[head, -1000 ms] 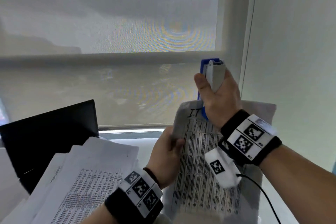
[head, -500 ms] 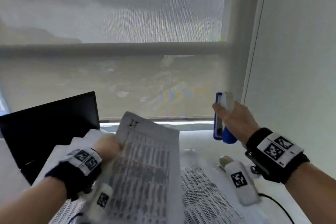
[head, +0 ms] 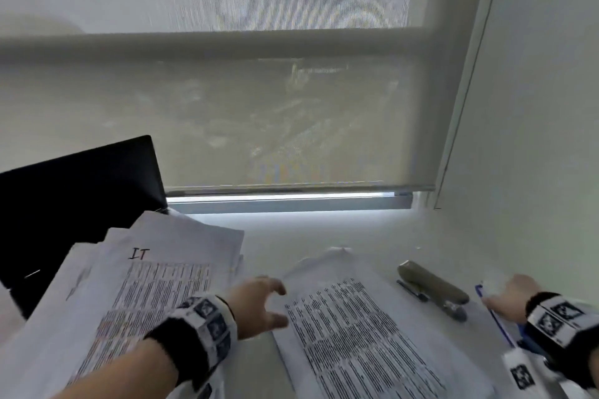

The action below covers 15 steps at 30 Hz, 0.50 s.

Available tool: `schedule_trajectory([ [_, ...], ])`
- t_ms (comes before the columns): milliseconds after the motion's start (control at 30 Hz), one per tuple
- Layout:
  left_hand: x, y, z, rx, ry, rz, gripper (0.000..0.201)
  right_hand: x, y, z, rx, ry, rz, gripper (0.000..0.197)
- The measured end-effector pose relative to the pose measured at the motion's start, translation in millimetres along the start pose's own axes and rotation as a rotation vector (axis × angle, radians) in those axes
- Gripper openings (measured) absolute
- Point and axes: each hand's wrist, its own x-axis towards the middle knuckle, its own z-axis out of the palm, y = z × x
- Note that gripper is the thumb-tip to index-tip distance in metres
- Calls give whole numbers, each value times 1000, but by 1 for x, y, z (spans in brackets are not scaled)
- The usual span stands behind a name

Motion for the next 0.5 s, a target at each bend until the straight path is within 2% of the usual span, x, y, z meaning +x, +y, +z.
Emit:
schedule_trajectory([
  [33, 6, 13, 11, 58, -66, 11, 70, 10, 0, 5, -50, -21, -33, 20],
  [100, 13, 32, 26, 204, -185, 7, 85, 32, -3, 12, -66, -23, -36, 21],
  [200, 22, 39, 38, 234, -287, 1, 95, 60, -17, 17, -28, 8, -44, 27],
  [267, 21, 39, 39, 222, -291, 33, 96, 66, -29, 15, 102, 75, -93, 34],
  [333, 18, 36, 37, 212, -316, 53, 94, 61, -41, 10, 149, 216, -196, 36],
  [433, 7, 36, 37, 170, -315, 80, 88, 43, -53, 12, -150, 337, -340, 51],
  [500, -1, 41, 38, 165, -302, 114, 84, 30, -58, 21, -409, 283, -396, 53],
])
